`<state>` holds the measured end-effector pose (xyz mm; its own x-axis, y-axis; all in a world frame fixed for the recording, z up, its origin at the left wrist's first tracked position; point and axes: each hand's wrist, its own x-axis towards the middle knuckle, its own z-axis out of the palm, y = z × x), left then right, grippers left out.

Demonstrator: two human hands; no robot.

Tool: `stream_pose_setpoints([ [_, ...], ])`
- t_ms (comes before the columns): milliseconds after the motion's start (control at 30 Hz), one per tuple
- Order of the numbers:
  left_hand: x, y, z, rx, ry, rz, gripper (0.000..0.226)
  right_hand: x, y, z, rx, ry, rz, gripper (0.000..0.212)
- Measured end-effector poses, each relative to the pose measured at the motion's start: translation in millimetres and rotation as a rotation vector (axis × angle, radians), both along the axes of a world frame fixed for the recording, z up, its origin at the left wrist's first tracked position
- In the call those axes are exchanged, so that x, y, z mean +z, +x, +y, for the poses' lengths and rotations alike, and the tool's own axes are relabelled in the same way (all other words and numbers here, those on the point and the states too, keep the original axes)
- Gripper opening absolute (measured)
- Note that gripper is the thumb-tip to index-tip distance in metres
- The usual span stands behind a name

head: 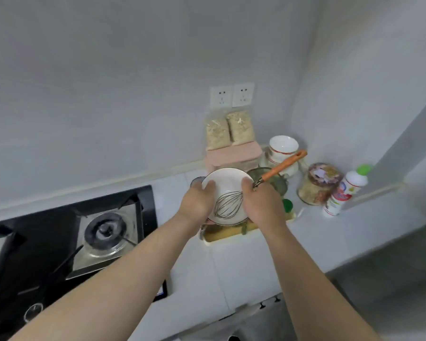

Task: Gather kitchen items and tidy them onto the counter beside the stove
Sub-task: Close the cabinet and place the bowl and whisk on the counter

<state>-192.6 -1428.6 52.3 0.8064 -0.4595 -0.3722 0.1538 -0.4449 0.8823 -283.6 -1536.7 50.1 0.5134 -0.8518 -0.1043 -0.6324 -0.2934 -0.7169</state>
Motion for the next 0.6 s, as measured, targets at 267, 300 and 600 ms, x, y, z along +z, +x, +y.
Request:
stream_pose_setpoints([
  [267, 24.9, 43.1, 167.1, 0.46, -0.012, -0.027, 0.038, 14.7, 109.1, 124.5, 0.578, 0.084, -0.024, 0.06],
  [300, 25.0, 42.7, 188.9, 0.525, 0.009, -0.024, 0.038, 14.0, 118.8, 142.2, 0.643, 0.118, -0.024, 0.057],
  [600, -3.3, -10.1, 371.1, 1.083, 0.046, -0.001, 0.04, -5.8, 148.2, 334.1, 1.187, 0.281, 0.085, 0.037],
])
